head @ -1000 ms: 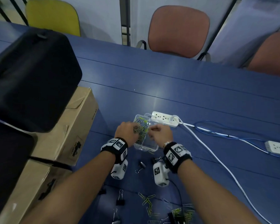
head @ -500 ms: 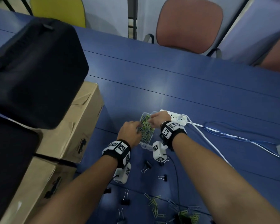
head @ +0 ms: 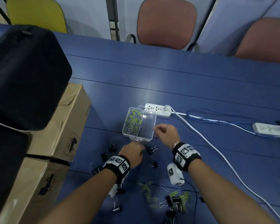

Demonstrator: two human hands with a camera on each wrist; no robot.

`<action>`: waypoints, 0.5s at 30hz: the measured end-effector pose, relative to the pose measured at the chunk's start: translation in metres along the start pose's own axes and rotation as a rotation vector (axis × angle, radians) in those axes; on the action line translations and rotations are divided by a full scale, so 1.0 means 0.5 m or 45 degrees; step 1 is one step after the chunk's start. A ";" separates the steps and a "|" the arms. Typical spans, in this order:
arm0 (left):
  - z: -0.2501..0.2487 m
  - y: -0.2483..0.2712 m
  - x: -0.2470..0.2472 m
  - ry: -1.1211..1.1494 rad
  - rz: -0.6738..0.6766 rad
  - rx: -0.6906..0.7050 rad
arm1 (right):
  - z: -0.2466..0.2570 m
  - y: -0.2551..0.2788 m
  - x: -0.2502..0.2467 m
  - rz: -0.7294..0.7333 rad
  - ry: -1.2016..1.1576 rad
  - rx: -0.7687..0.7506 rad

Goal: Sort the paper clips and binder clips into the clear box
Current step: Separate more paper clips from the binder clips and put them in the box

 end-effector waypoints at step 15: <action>-0.047 0.053 0.070 -0.564 0.056 -0.152 | -0.243 0.288 -0.021 -0.055 0.145 0.259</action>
Point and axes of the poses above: each hand's wrist, its own y-axis away from the middle knuckle, its own x-axis out of the palm, z = x × y, the point moved 8 cm from there along -y, towards the middle knuckle, and after that the axes turned 8 degrees about z, right-handed, at the moved point
